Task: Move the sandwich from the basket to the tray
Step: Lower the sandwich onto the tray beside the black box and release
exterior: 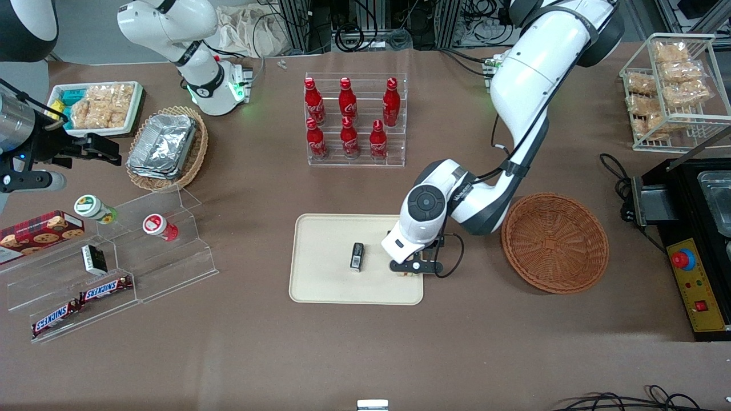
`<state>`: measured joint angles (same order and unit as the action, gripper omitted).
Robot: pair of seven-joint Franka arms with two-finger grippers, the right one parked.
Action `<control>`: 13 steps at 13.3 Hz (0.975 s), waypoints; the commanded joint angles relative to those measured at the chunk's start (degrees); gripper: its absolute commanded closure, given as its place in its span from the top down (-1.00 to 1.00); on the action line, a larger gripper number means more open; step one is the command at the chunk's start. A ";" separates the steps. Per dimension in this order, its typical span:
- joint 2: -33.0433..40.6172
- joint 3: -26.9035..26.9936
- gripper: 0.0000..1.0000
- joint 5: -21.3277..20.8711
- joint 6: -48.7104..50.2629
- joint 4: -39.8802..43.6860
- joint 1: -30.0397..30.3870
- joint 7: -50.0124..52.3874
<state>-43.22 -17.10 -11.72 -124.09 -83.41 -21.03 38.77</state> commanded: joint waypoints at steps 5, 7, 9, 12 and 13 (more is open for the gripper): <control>12.70 0.14 0.98 6.45 17.35 0.53 7.74 -0.36; 16.84 0.14 0.98 5.57 24.92 0.53 10.99 -1.23; 19.92 0.14 0.97 5.48 28.10 0.35 15.38 -9.71; 23.09 0.22 0.97 5.39 32.41 0.27 21.36 -23.87; 23.62 0.22 0.97 5.39 32.68 0.18 23.82 -28.27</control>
<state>-21.93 -16.27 -6.30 -92.35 -81.34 -1.02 17.53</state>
